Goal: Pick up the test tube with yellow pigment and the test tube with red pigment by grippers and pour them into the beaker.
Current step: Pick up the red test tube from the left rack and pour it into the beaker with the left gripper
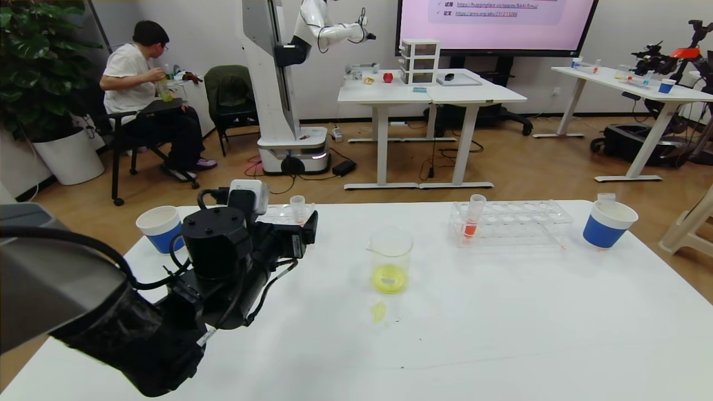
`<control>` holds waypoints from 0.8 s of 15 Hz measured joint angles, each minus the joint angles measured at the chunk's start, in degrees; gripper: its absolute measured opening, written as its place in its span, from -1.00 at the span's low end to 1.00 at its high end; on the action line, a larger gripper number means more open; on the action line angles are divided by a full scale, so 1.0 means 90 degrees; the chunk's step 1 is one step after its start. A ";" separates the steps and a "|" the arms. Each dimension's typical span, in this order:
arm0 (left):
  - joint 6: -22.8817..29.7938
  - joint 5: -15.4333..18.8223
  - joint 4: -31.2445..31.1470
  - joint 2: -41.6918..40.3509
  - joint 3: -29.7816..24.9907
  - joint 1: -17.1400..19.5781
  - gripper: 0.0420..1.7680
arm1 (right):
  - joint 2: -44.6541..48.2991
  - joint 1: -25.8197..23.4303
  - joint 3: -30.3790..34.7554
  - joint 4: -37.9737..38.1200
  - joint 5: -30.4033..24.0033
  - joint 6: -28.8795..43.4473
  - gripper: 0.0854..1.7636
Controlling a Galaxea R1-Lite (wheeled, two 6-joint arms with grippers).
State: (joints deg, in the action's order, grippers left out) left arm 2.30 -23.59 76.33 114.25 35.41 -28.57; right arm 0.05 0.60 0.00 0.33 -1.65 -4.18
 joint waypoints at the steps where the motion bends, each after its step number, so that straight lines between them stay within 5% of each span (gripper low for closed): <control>1: 0.0001 -0.0003 0.0183 0.0251 0.0022 0.0000 0.98 | 0.0000 0.0000 0.0000 0.0003 0.0003 0.0000 0.97; 5: 0.0001 0.0012 0.0316 0.0860 0.0381 0.0045 0.98 | 0.0000 0.0000 0.0000 0.0003 0.0000 0.0000 0.97; 12: -0.0173 0.0064 0.0270 0.1988 0.1999 0.0401 0.98 | 0.0000 0.0000 0.0000 0.0003 0.0000 0.0000 0.97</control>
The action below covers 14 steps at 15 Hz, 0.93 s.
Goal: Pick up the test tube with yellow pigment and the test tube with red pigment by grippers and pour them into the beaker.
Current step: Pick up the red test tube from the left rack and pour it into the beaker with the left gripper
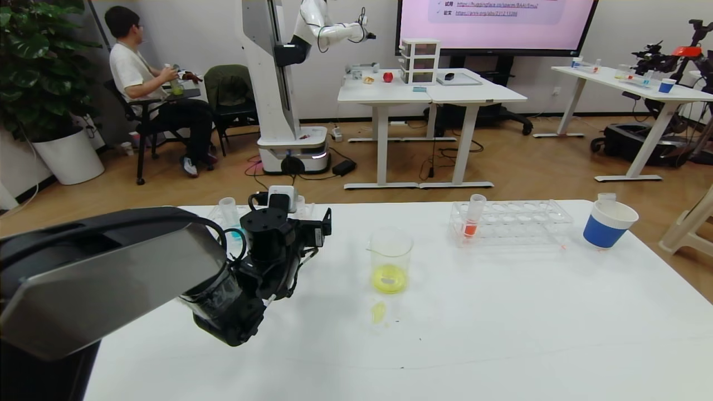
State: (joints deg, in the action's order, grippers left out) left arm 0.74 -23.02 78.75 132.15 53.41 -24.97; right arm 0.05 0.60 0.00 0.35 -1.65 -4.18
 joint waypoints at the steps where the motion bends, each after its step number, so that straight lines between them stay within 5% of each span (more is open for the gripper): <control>1: 0.0011 0.0016 0.0034 0.0141 0.0148 0.0083 0.98 | 0.0000 0.0000 0.0000 -0.0003 0.0000 0.0000 0.97; 12: 0.0045 0.0154 0.0465 0.0688 0.0653 0.0362 0.96 | 0.0000 0.0000 0.0000 0.0000 0.0003 0.0000 0.97; 14: 0.0042 0.0153 0.0493 0.0700 0.0680 0.0362 0.44 | 0.0000 0.0000 0.0000 -0.0003 0.0003 0.0000 0.97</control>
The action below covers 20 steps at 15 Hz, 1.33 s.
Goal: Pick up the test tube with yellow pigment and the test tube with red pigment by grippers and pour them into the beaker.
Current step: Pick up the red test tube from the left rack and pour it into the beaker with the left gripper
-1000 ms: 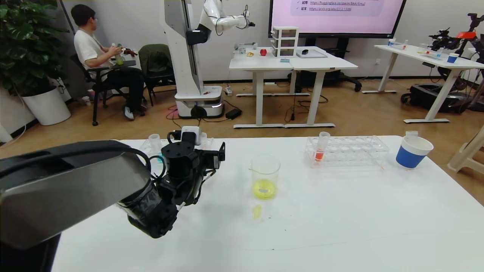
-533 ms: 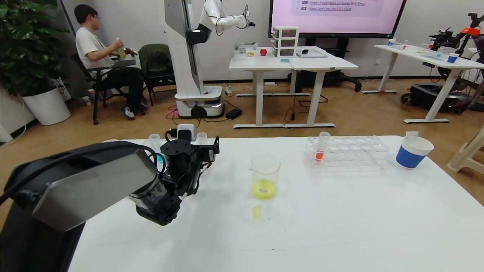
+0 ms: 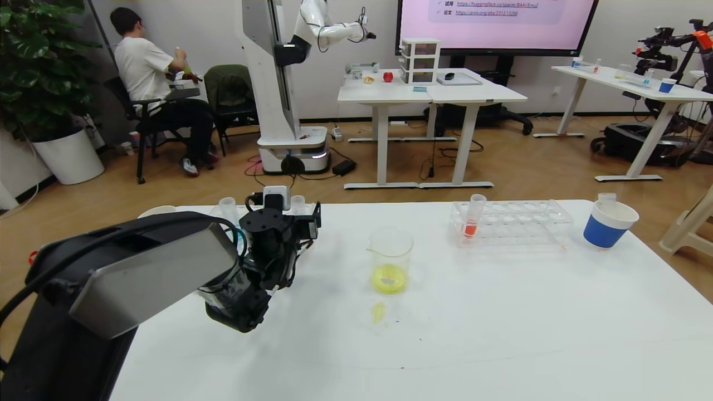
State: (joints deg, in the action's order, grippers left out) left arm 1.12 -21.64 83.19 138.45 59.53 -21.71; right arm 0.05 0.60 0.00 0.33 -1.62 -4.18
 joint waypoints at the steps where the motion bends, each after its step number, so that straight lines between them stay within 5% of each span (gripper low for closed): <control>1: -0.0003 0.0000 0.0033 0.0000 0.0001 -0.0004 -0.07 | 0.0000 0.0000 0.0000 0.0003 -0.0003 0.0000 0.97; 2: -0.0003 0.0004 0.0039 -0.0003 0.0009 -0.0007 -0.52 | 0.0000 0.0000 0.0000 0.0005 0.0000 0.0000 0.97; 3: -0.0005 -0.0003 0.0045 -0.0003 0.0009 -0.0012 -0.65 | 0.0000 0.0000 0.0000 0.0003 -0.0003 0.0000 0.97; 5: -0.0008 -0.0003 0.0091 -0.0008 0.0009 -0.0009 -0.44 | 0.0000 0.0000 0.0000 0.0000 0.0000 0.0000 0.97; 20: -0.0339 0.0237 -0.1201 -0.1406 0.0194 -0.0019 -0.48 | 0.0000 0.0000 0.0000 0.0000 0.0000 0.0000 0.97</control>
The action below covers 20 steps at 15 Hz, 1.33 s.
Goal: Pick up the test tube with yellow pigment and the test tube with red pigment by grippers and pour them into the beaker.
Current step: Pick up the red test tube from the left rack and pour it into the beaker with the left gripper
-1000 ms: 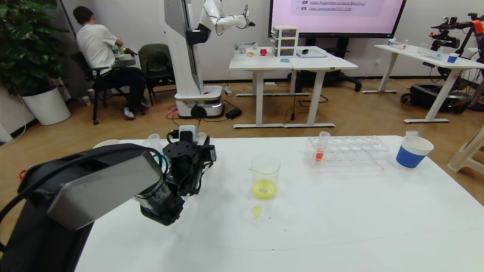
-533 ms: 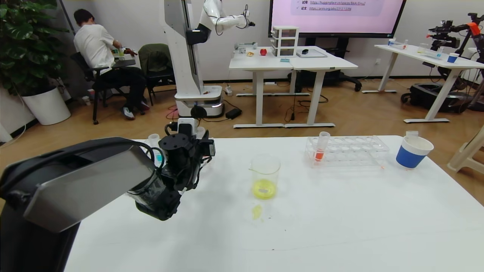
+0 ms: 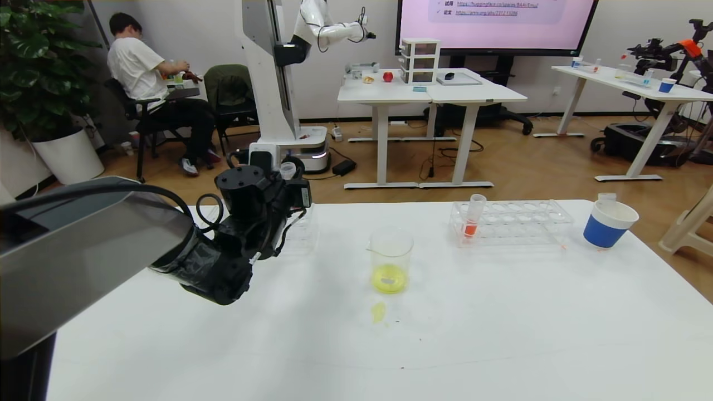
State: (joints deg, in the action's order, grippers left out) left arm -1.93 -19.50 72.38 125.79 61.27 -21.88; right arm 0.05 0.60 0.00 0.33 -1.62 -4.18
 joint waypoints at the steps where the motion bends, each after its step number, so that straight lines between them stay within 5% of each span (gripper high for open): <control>1: -0.0022 0.0088 -0.0049 -0.0030 0.0031 -0.0003 -0.48 | 0.0000 0.0000 0.0000 0.0000 -0.0003 0.0000 0.97; 7: -0.0848 0.2135 -0.0336 -0.0104 0.0398 -0.0131 -0.48 | 0.0000 0.0000 0.0000 0.0003 0.0000 0.0003 0.97; 11: -0.2232 0.3749 -0.0058 0.0114 0.0498 -0.0284 -0.48 | 0.0000 0.0000 0.0000 0.0000 0.0000 -0.0003 0.97; 20: -0.4542 0.5864 0.0245 0.0675 0.0833 -0.0343 -0.48 | 0.0000 0.0000 0.0000 0.0003 0.0000 0.0000 0.97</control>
State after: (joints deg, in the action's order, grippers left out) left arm -42.80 33.27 74.58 131.87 68.77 -24.97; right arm 0.05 0.60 0.00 0.35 -1.62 -4.18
